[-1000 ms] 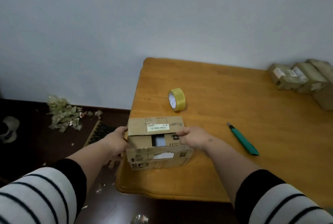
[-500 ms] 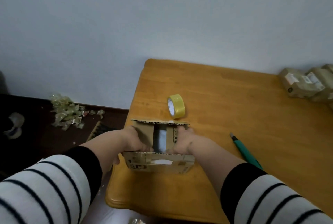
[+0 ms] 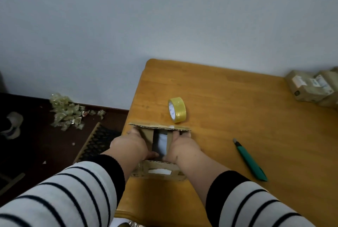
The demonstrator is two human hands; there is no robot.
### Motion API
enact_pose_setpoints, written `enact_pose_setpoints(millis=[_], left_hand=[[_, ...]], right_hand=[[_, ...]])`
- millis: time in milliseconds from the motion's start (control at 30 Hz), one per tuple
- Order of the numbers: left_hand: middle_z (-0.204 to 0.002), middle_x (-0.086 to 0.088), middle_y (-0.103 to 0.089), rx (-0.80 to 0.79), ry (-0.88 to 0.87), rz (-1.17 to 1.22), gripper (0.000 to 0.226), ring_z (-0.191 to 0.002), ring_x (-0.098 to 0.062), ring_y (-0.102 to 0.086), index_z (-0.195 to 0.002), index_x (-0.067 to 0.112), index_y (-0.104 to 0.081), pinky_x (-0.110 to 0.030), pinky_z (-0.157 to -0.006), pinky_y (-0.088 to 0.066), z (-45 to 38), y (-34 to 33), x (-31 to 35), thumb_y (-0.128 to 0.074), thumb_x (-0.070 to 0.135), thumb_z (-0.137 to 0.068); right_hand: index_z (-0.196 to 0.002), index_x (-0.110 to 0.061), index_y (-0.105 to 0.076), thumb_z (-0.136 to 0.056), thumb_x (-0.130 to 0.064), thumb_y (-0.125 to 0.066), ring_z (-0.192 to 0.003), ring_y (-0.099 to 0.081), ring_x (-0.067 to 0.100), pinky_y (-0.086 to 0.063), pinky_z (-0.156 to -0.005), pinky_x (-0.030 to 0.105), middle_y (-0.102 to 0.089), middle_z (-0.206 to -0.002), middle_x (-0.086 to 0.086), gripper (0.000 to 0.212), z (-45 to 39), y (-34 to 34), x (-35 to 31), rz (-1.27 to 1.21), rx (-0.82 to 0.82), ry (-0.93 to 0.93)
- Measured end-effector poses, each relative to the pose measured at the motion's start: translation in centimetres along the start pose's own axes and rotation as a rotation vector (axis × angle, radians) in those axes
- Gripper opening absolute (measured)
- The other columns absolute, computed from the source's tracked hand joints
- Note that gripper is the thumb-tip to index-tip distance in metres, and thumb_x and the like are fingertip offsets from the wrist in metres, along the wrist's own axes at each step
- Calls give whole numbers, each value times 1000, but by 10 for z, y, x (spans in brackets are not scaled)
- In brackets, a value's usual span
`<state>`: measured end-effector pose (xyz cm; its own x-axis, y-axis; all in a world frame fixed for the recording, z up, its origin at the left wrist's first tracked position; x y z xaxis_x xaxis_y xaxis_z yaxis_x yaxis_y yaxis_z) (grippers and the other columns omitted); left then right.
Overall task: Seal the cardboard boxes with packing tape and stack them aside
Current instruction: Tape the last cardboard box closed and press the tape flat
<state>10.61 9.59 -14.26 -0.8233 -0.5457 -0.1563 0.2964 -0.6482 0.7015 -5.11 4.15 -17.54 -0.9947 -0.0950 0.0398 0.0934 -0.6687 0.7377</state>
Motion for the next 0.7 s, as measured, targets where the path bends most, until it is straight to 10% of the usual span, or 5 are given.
enact_pose_setpoints(millis=[233,400,700], left_hand=[[-140,-15,-42,-84,-228,238,85,-125,-33,-48,-148,11,-20,-42,-97,-46,-2,8,-1,-59,55,-87],[-113,-13,-58,-331,-285,590,40,-100,-34,-64,-122,13,-49,-35,-71,-57,1,11,-31,-49,41,-94],[-155,-10,-31,-221,-377,860,77,-107,-31,-58,-153,27,-27,-44,-79,-60,-4,12,-43,-63,50,-89]], right_hand=[[-146,-30,-12,-69,-52,-67,-121,-46,34,-44,-77,38,-27,-143,11,97,19,17,5,-259,-33,23],[-131,-19,-27,-67,-27,-60,-74,-59,26,-48,-64,30,-55,-100,13,73,31,39,38,-649,-118,43],[-132,-18,-44,-77,-37,-64,-75,-57,26,-35,-52,27,-64,-103,16,62,34,40,47,-694,-103,90]])
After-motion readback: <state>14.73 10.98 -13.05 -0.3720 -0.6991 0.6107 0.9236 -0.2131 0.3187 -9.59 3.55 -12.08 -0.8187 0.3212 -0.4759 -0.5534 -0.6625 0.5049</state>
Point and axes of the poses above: each hand's wrist, its own z-axis away from the middle knuckle, its own y-axis out of the back of the hand, x = y × z, the point moved 7 cm from there along -z, towards the middle knuckle
